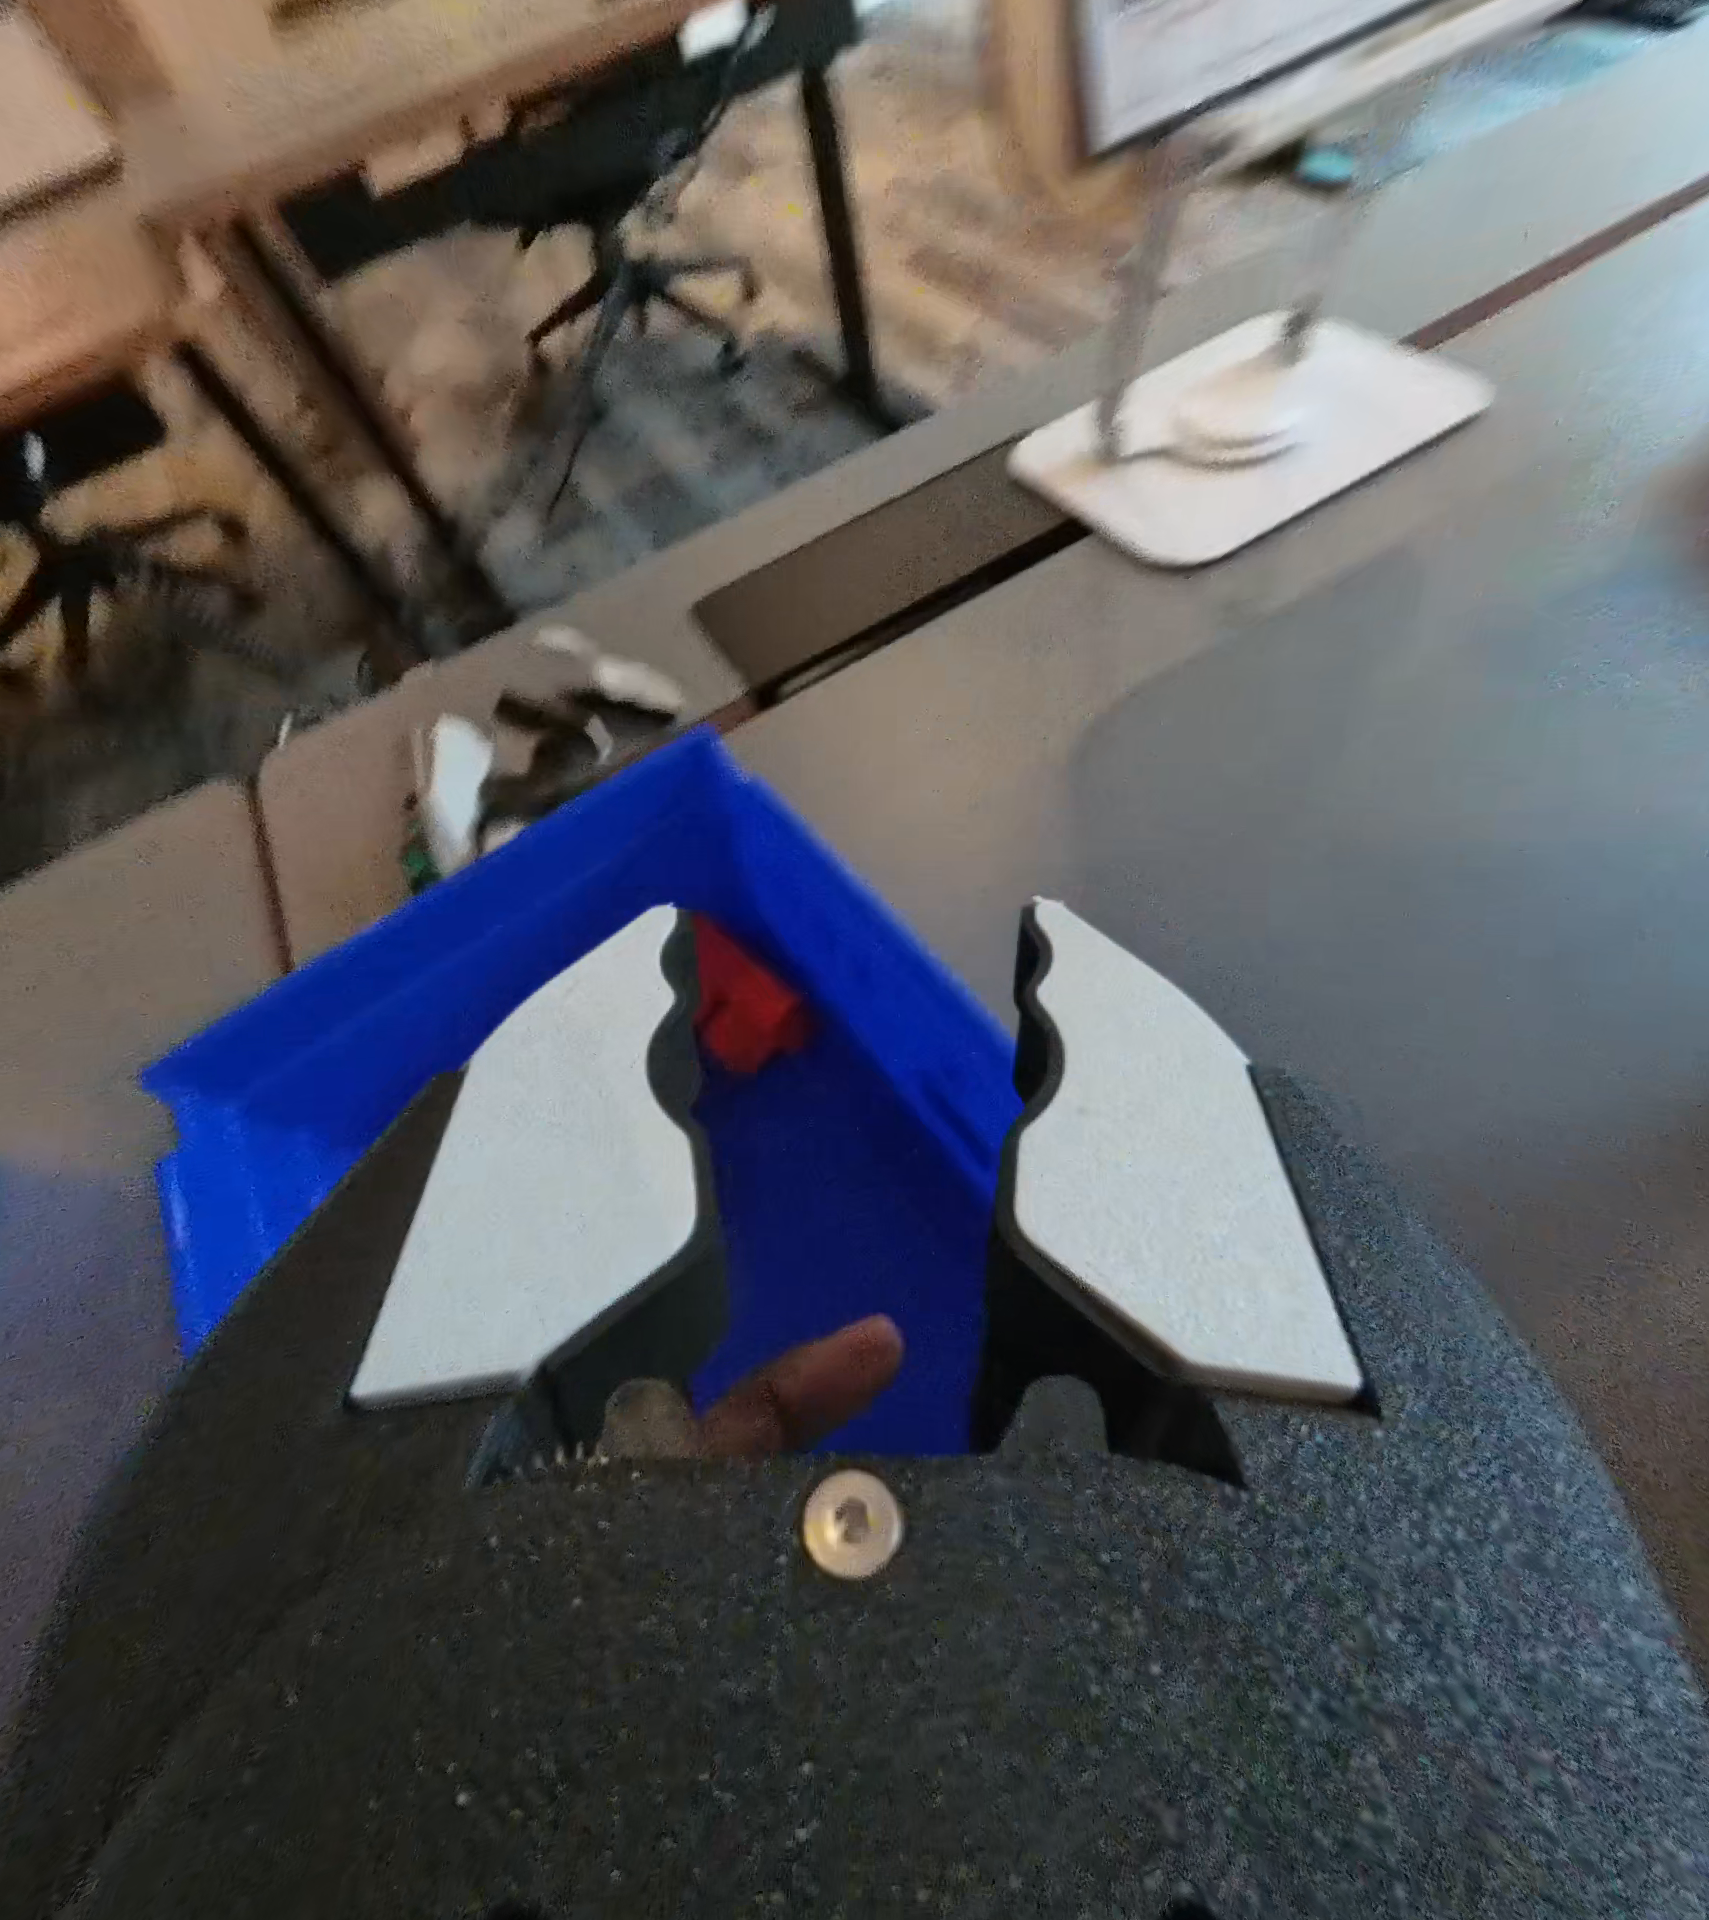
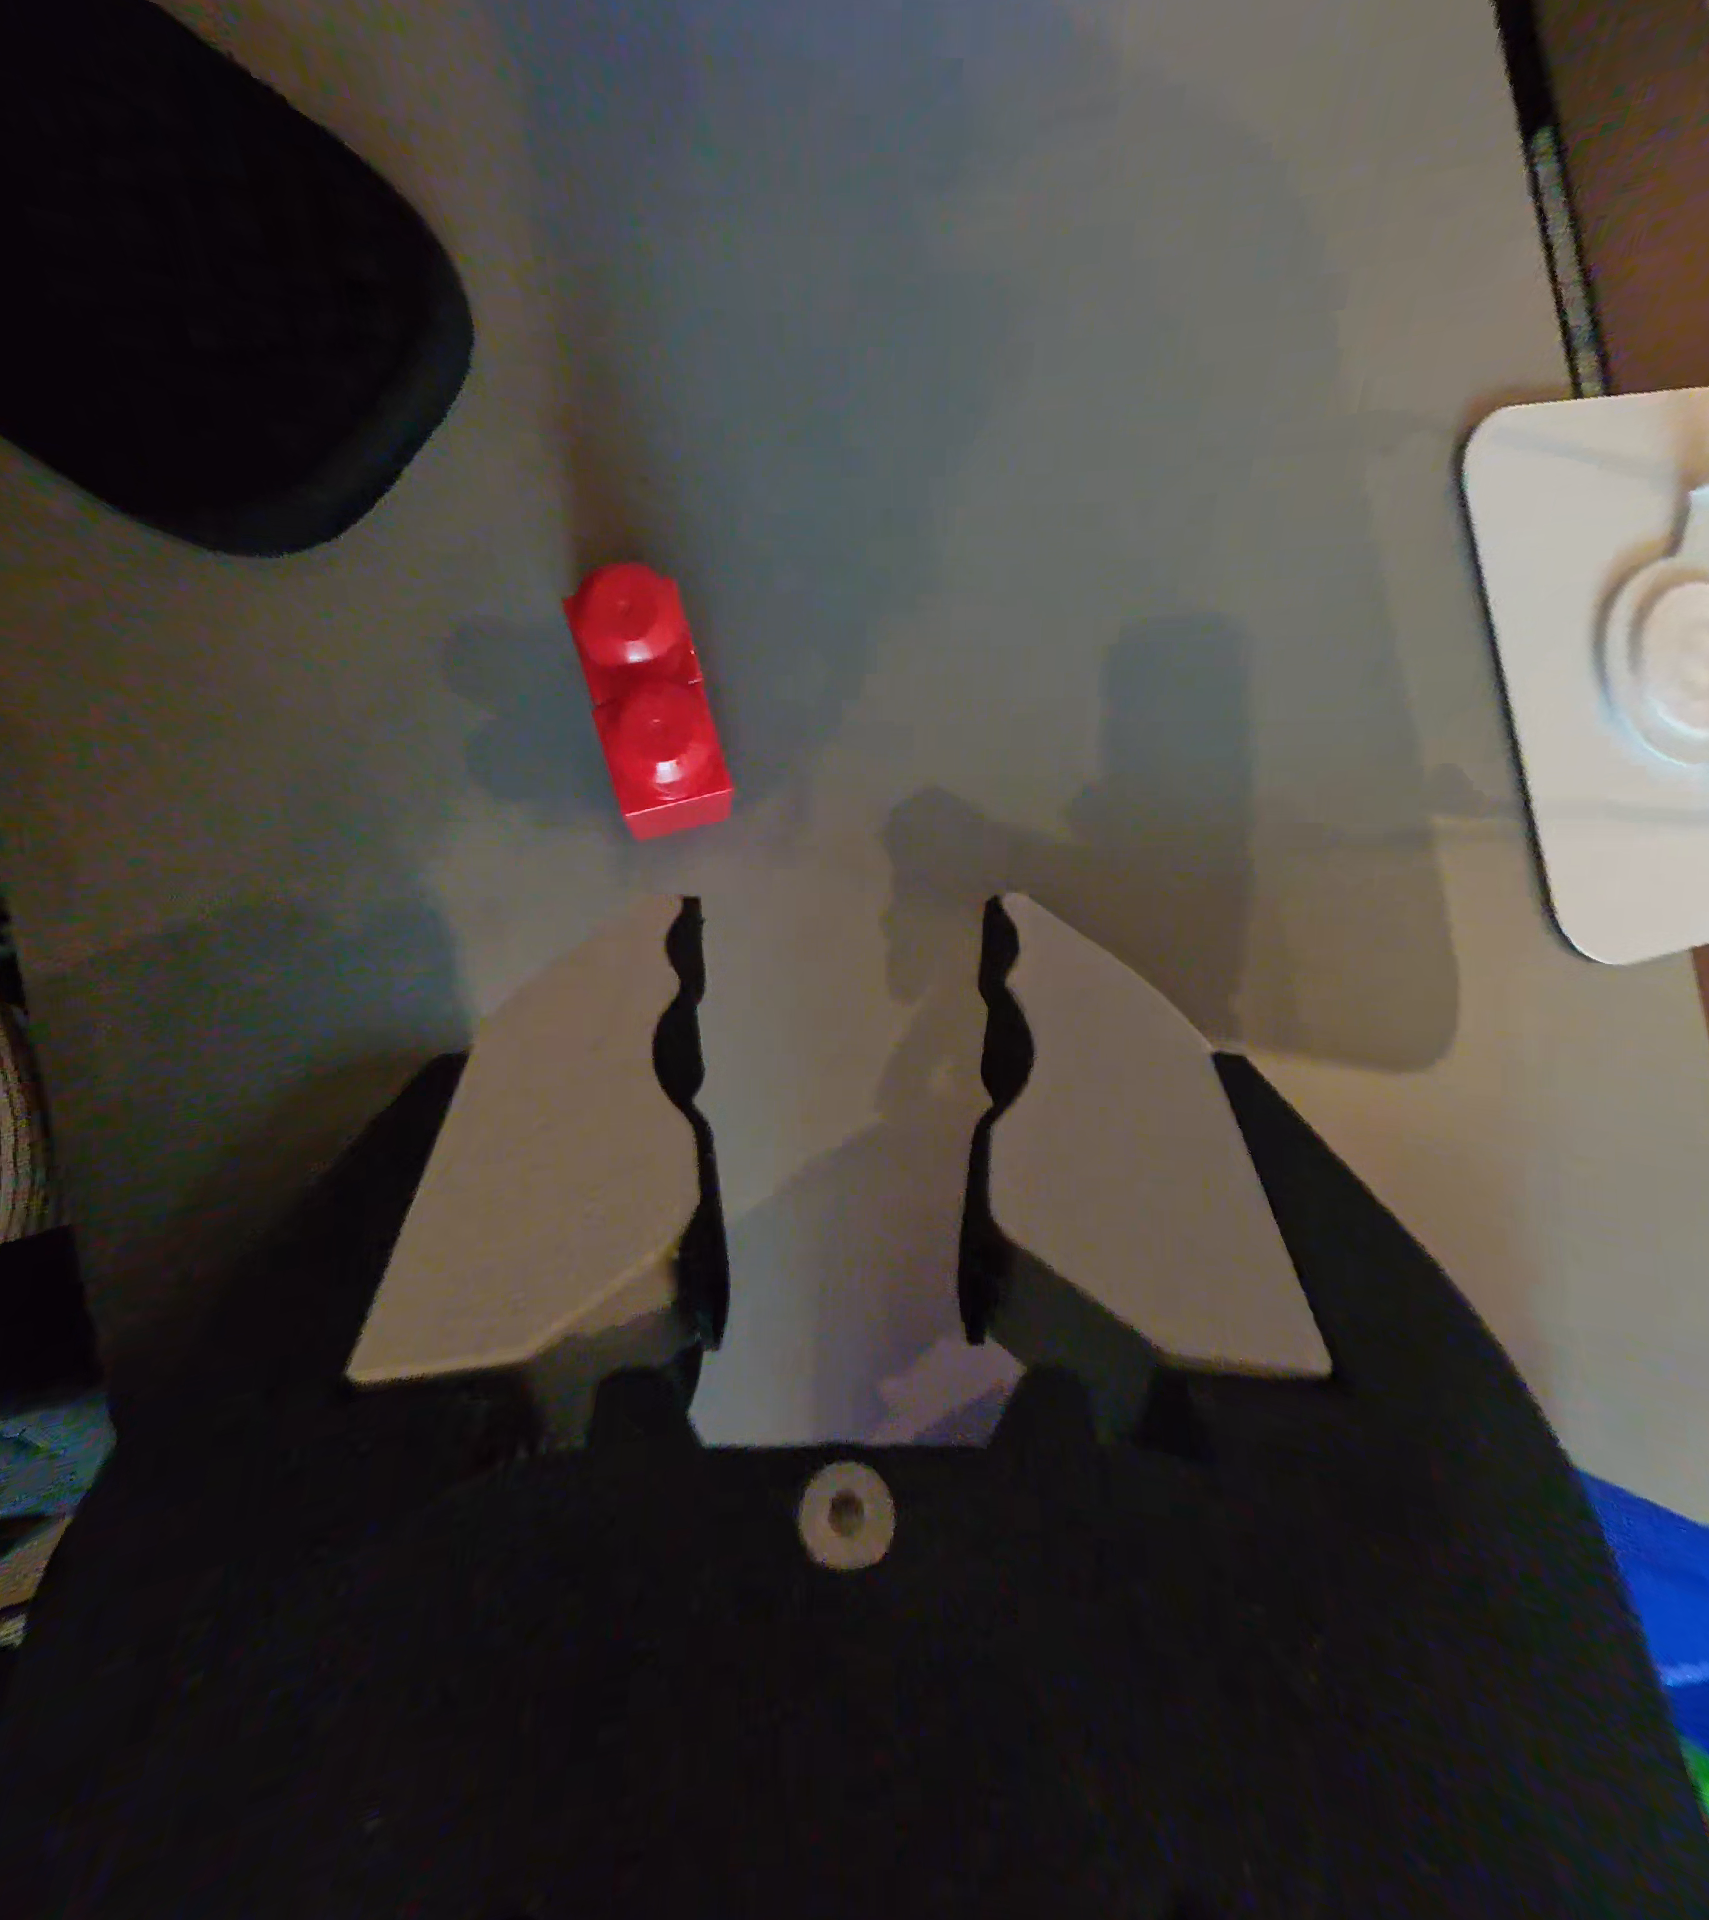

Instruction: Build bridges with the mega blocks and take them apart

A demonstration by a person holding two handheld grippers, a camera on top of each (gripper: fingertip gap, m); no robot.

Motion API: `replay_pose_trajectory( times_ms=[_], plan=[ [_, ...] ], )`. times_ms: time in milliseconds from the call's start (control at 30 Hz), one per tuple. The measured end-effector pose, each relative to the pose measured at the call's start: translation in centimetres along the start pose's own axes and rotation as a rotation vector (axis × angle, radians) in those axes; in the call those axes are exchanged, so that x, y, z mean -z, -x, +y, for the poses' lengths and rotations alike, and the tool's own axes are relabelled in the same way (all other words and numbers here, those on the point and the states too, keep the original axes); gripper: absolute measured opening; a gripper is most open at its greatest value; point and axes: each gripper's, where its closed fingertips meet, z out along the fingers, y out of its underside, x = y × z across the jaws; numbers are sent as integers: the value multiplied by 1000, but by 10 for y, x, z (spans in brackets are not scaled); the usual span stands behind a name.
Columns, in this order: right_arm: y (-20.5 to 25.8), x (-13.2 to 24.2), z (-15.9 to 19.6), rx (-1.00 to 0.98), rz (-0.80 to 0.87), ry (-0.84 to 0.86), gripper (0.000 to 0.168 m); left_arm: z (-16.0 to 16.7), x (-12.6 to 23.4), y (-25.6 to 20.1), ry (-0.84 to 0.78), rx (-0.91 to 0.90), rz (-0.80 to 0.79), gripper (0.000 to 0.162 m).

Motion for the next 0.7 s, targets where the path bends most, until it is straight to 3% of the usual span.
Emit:
replay_pose_trajectory(
  times_ms=[133, 300, 500, 700],
  plan=[
    [-3, 8, -2, -13, 39, 11, 51, 47, -34, 40, 169, 159, -41, 60],
    [0, 7, -6, -3, 58, 60, 52, 85, -82, 42, 306, 290, -4, 68],
    [3, 4, -19, 25, 71, 73, 52, 106, -120, 55, 420, 295, -69, 67],
    [7, 4, -27, 62, 74, 79, 52, 126, -134, 62, 530, 243, -121, 68]
  ],
)
